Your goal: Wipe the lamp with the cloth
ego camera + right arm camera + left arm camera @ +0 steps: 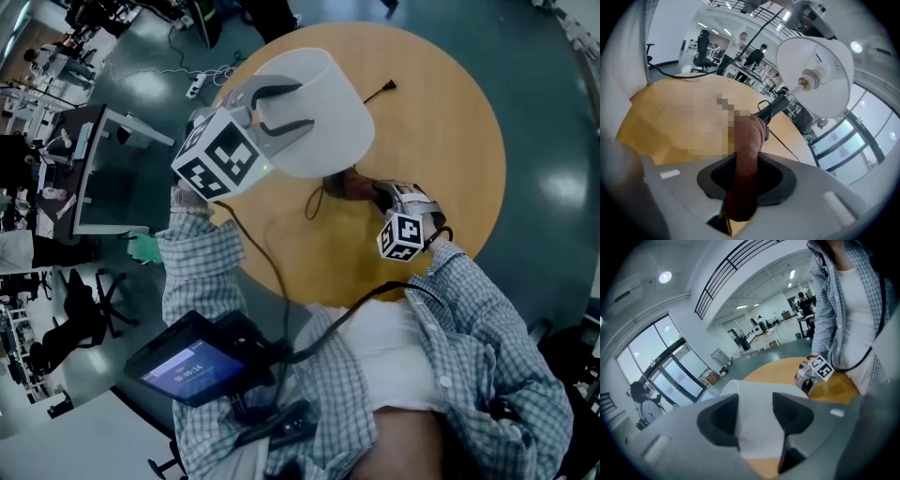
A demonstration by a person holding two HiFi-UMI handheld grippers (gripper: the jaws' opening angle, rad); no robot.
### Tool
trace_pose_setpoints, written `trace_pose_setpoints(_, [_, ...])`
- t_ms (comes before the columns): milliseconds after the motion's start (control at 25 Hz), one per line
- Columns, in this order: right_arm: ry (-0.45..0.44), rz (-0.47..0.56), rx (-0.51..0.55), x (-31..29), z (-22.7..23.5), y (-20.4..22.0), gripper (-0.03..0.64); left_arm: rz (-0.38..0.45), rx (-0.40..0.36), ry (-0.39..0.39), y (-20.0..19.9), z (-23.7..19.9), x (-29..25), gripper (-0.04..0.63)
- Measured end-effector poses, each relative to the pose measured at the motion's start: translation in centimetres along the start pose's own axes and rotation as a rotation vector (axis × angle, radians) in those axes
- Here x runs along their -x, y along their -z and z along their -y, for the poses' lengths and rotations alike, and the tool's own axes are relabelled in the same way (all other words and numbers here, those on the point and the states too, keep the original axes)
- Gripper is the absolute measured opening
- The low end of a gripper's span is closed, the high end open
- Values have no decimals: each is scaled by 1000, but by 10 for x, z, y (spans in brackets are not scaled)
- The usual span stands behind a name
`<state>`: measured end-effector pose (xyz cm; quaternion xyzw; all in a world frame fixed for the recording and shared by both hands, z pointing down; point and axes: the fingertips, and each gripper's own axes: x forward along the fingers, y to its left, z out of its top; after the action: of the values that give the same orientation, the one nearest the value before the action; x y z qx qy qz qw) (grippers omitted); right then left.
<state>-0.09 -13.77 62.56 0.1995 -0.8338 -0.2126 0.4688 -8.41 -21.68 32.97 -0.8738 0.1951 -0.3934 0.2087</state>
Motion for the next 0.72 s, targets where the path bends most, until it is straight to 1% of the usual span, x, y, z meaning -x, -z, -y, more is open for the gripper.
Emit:
trace_pose_setpoints(160, [6, -45, -243, 27, 11, 27, 98, -43, -36, -46, -21, 20, 1, 229])
trace_pose_setpoints(280, [-25, -110, -342, 35, 4, 46, 100, -57, -97, -72, -41, 44, 2, 229])
trace_pose_setpoints(360, [-68, -142, -406, 30, -6, 54, 100, -62, -140, -80, -51, 58, 1, 229])
trace_pose_setpoints(440, [-108, -165, -469, 20, -15, 60, 101, -74, -160, -96, -54, 67, 1, 229])
trace_pose_setpoints(520, [-123, -180, -500, 12, -20, 64, 107, -80, -160, -118, -55, 74, 3, 232])
trace_pose_setpoints(600, [-117, -181, -508, 12, -19, 63, 123, -74, -159, -132, -60, 78, 8, 233])
trace_pose_setpoints(720, [-132, -183, -525, 15, -20, 61, 179, -60, -157, -137, -66, 83, 13, 238])
